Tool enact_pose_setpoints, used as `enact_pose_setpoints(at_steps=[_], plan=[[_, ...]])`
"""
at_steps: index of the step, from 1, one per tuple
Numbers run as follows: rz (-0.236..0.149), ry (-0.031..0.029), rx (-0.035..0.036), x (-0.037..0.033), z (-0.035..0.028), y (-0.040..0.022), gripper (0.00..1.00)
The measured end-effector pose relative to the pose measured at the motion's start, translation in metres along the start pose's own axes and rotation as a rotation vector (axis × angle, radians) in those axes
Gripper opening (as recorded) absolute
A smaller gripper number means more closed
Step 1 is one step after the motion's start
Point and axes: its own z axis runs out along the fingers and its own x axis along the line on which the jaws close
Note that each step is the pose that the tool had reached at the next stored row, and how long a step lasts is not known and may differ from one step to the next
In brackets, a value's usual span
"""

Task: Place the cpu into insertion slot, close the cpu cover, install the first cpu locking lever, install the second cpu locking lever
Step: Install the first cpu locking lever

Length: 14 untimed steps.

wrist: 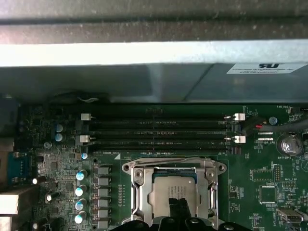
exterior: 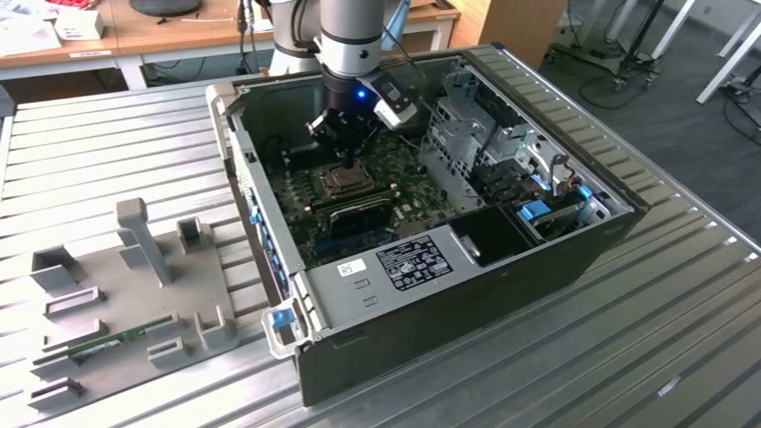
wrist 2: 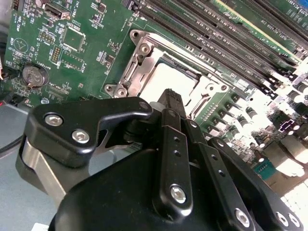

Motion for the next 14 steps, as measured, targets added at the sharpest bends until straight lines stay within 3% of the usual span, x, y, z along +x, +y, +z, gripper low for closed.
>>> enact_pose_setpoints(at_steps=[6, 14], plan=[[0.0, 0.0, -0.0001, -0.0002, -0.005, -0.0003, 0.1], [0.0, 0.0, -0.0004, -0.0002, -0.0053, -0.0003, 0.1]])
